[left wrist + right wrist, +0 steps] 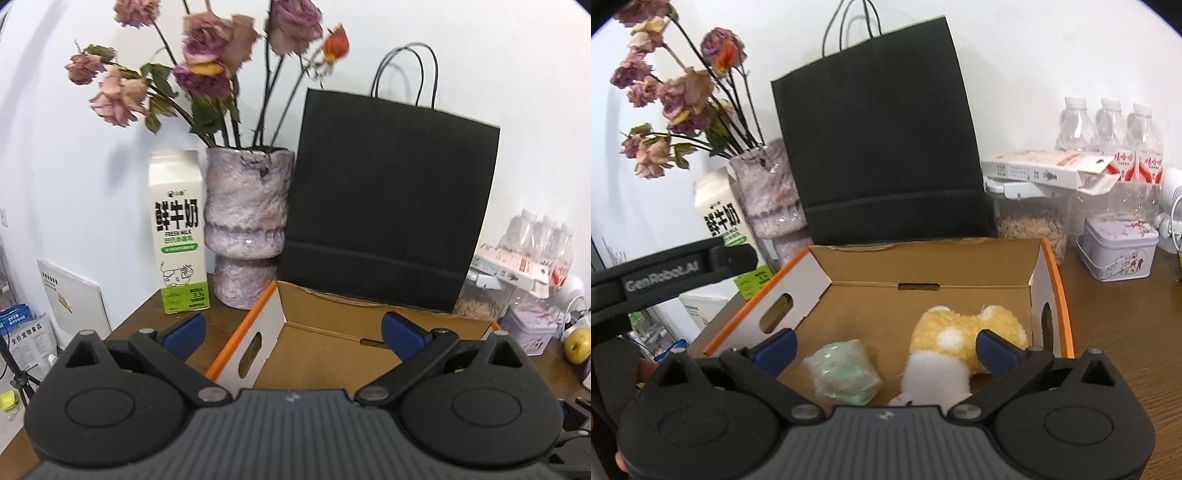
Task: Organize objects
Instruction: 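Open both grippers to drop the bag and plush toy into the box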
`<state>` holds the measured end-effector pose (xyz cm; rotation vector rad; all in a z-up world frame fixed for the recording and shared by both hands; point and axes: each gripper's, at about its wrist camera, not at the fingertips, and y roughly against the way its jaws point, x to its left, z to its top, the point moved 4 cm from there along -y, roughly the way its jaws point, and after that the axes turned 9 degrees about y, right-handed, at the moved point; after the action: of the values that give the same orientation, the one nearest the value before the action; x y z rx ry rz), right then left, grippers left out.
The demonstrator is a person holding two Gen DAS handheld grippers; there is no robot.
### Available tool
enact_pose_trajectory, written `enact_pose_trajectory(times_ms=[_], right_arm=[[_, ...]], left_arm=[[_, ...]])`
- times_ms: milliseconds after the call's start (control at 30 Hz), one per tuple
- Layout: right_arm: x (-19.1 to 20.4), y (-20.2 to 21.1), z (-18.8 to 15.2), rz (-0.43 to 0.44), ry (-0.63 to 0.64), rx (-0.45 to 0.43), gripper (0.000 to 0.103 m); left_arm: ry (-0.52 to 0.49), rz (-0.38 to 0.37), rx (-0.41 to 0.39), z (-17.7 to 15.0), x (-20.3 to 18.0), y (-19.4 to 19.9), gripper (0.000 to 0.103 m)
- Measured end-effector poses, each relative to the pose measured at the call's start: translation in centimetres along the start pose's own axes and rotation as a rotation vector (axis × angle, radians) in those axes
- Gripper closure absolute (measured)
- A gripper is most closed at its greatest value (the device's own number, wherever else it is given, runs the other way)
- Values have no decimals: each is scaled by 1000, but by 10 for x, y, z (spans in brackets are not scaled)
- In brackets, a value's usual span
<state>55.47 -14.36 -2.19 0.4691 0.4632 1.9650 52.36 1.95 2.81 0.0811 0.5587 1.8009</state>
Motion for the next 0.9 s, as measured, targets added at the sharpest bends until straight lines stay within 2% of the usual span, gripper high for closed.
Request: enact_pose_trajectory(times_ms=[133,433,900], right_arm=[[9,14,1,-6,27,-10,0],[21,63,6,-12,78,-98,0],[36,141,-16,-69,131,-185,0]], left_arm=[[11,-13,-1,3,10,18,0],[-15,-56,6,2,23,60,0],[-41,-152,-8,-17,42,136,0]])
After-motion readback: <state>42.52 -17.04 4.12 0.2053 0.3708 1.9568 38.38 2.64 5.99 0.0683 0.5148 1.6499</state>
